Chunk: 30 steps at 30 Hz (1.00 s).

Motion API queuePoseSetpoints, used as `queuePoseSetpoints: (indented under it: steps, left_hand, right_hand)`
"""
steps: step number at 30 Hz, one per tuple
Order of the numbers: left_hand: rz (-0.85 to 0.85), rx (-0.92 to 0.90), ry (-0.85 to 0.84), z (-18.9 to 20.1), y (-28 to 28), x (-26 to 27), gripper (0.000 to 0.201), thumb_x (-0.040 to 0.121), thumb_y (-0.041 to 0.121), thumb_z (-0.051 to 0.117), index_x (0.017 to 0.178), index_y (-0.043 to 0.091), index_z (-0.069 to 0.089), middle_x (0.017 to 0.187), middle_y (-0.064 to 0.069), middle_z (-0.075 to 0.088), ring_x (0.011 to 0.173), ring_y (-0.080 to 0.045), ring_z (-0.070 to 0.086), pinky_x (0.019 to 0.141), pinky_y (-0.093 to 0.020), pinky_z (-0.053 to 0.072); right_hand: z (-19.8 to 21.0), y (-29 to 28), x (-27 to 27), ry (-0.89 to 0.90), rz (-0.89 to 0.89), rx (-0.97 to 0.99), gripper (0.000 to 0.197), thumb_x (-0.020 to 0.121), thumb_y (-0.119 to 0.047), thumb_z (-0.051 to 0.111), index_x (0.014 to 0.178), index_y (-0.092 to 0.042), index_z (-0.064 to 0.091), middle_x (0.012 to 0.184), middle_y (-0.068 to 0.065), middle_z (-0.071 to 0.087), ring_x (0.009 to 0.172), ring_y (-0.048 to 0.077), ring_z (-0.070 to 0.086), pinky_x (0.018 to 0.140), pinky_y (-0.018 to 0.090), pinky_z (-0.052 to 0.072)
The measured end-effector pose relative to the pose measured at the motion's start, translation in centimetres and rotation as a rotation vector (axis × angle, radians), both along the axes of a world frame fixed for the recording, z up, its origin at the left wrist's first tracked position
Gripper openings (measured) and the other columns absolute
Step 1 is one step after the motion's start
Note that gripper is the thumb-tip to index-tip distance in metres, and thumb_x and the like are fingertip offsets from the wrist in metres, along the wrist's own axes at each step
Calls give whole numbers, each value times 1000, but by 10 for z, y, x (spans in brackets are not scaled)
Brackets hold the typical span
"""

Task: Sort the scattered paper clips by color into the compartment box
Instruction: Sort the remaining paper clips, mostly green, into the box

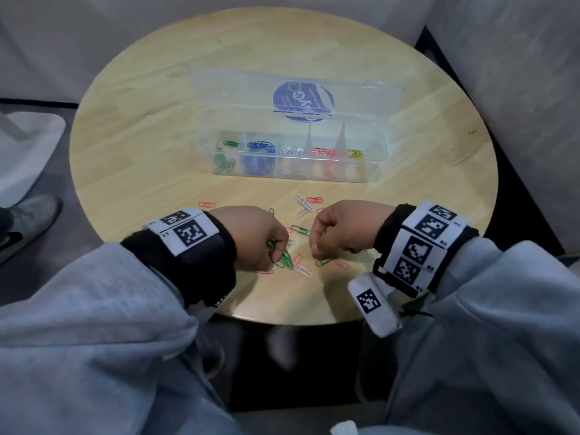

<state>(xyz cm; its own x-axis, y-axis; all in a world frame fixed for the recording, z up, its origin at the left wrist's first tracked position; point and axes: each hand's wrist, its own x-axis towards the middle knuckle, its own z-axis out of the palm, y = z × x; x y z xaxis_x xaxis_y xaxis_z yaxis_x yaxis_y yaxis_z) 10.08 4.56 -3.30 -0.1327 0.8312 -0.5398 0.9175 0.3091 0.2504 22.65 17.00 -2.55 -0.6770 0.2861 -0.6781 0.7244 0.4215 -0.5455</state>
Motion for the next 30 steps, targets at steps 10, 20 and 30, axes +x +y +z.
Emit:
queuePoseSetpoints:
  steps: [10, 20, 30]
  left_hand:
    - [16, -5, 53, -1, -5, -2, 8, 76, 25, 68, 77, 28, 60, 66, 11, 52, 70, -11, 49, 52, -20, 31]
    - [29, -23, 84, -3, -2, -2, 11, 78, 28, 68, 74, 27, 58, 64, 11, 49, 66, -11, 47, 50, -21, 29]
    - [89, -36, -44, 2, -3, -9, 6, 76, 19, 63, 76, 25, 62, 64, 6, 57, 55, -8, 47, 49, -20, 33]
  right_hand:
    - [-3, -34, -10, -82, 354, 358, 19, 79, -28, 69, 70, -21, 54, 65, -8, 52, 62, 10, 48, 51, 22, 36]
    - [0, -22, -10, -47, 350, 357, 16, 77, -14, 61, 64, -21, 55, 66, -4, 56, 66, 15, 53, 58, 24, 44]
    - [36, 56, 17, 321, -346, -138, 28, 83, 4, 60, 62, -12, 51, 50, 1, 49, 48, 14, 43, 40, 18, 37]
